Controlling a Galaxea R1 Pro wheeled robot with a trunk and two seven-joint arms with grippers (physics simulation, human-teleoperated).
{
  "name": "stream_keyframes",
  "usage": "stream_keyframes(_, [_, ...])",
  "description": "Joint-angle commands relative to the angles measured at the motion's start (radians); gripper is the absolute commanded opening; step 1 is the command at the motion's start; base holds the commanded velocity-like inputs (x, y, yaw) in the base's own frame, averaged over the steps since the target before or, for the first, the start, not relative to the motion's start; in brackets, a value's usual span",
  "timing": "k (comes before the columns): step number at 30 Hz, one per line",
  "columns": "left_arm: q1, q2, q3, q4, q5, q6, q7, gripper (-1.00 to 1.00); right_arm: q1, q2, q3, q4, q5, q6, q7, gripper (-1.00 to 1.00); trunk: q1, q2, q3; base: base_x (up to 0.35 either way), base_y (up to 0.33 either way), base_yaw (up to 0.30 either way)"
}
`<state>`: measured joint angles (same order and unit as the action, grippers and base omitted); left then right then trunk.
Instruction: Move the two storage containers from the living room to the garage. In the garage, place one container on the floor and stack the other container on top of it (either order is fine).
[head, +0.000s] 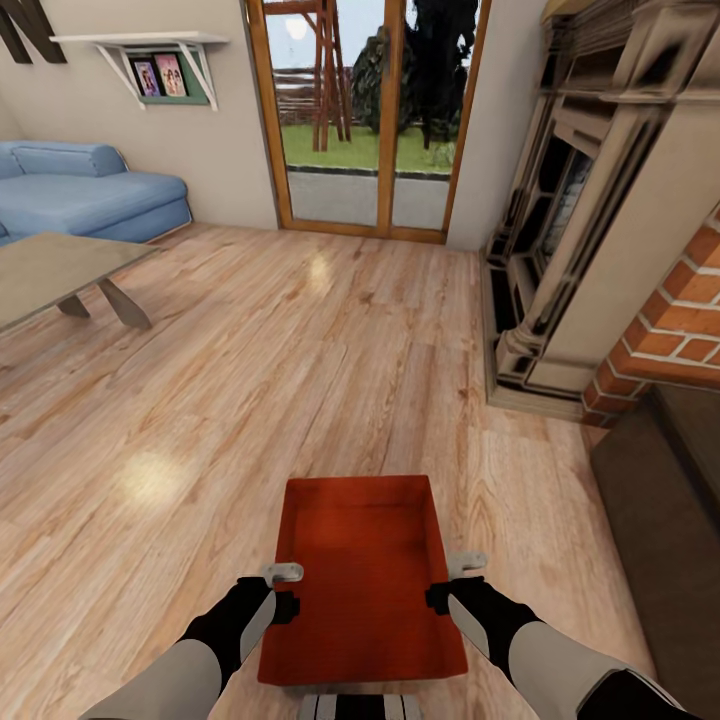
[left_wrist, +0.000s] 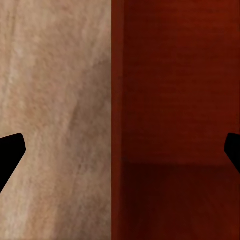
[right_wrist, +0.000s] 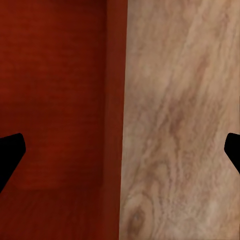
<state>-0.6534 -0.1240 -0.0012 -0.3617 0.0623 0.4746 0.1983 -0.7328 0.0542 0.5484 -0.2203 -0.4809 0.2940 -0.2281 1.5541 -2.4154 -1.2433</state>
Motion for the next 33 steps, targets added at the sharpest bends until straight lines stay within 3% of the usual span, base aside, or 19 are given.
stream_keyframes(1, [0.0, 0.0, 0.0, -0.002, 0.007, 0.004, 0.006, 1.0, 0.0, -0.001, 0.008, -0.002, -0.008, 0.005, -0.007, 1.0, 0.0, -0.001, -0.001, 0.0, 0.0, 0.0])
stream_keyframes(15, [0.0, 0.0, 0.0, -0.002, 0.007, 0.004, 0.006, 1.0, 0.0, -0.001, 0.008, -0.002, -0.008, 0.005, -0.007, 1.0, 0.0, -0.001, -0.001, 0.0, 0.0, 0.0])
stream_keyframes(20, [0.0, 0.001, 0.0, -0.002, 0.007, 0.004, 0.006, 1.0, 0.0, -0.001, 0.008, -0.002, -0.008, 0.005, -0.007, 1.0, 0.019, -0.036, -0.016, 0.0, 0.0, 0.0])
stream_keyframes(33, [0.0, 0.001, 0.0, -0.002, 0.007, 0.004, 0.006, 1.0, 0.0, -0.001, 0.008, -0.002, -0.008, 0.005, -0.007, 1.0, 0.019, -0.036, -0.016, 0.0, 0.0, 0.0])
